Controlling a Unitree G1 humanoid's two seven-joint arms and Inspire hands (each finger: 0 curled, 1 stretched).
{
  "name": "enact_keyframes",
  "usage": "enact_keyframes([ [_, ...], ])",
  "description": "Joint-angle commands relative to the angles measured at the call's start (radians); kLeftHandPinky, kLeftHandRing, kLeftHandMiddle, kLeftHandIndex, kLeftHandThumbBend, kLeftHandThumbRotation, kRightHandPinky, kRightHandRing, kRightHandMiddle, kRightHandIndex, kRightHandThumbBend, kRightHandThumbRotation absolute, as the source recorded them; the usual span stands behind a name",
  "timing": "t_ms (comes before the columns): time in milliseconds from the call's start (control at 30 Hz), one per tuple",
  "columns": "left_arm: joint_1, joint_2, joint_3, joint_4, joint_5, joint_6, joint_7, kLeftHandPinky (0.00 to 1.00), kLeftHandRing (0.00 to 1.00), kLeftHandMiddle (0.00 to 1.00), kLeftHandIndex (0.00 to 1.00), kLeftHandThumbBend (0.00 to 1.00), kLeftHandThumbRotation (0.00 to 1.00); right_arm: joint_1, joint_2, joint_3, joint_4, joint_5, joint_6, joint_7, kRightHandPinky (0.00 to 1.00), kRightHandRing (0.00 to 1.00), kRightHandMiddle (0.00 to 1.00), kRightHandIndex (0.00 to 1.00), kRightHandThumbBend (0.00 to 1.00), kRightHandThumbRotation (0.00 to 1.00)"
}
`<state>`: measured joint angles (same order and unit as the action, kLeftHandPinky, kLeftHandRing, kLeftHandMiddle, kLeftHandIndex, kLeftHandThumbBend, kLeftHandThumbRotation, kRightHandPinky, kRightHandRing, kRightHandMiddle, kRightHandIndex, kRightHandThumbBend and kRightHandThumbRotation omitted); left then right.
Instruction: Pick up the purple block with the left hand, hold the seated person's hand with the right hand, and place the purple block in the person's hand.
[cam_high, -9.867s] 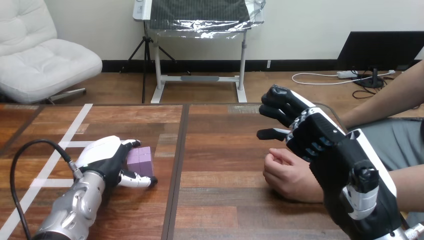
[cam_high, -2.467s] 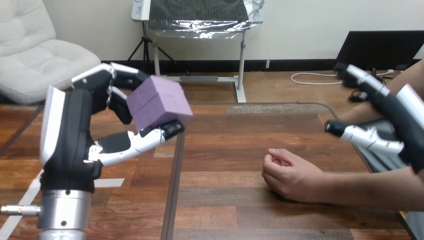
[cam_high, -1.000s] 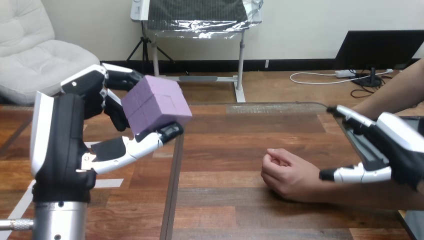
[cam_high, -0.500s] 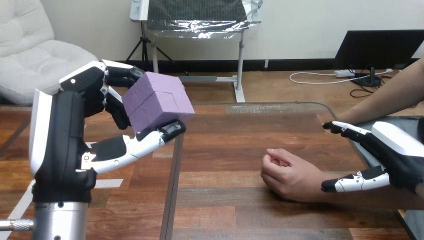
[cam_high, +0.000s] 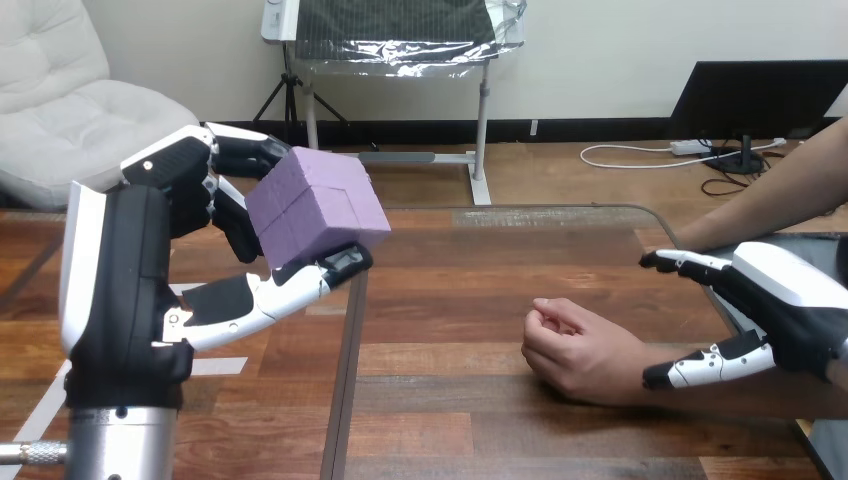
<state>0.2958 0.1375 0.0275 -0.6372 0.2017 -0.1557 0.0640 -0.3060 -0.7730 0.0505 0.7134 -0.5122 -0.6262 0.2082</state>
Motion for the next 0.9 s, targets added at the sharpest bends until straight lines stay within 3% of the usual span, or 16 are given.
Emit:
enact_keyframes([
  [0,-0.031,-0.012,0.016,-0.025,-0.004,-0.009,0.001,0.21,0.26,0.31,0.36,0.57,0.0,-0.087,-0.041,0.024,0.017,-0.021,0.004,-0.018,0.91,0.88,0.89,0.89,1.0,0.47],
  [467,-0.033,-0.015,0.02,-0.008,-0.017,-0.02,0.0,0.2,0.26,0.31,0.36,0.57,0.0,-0.109,-0.048,0.084,0.056,-0.077,0.01,-0.038,0.88,0.86,0.87,0.87,1.0,0.42],
  [867,-0.031,-0.017,0.022,-0.005,-0.029,-0.018,-0.004,0.2,0.26,0.32,0.37,0.54,0.0,-0.139,-0.045,0.157,0.105,-0.16,0.008,-0.072,0.85,0.83,0.84,0.84,1.0,0.36],
])
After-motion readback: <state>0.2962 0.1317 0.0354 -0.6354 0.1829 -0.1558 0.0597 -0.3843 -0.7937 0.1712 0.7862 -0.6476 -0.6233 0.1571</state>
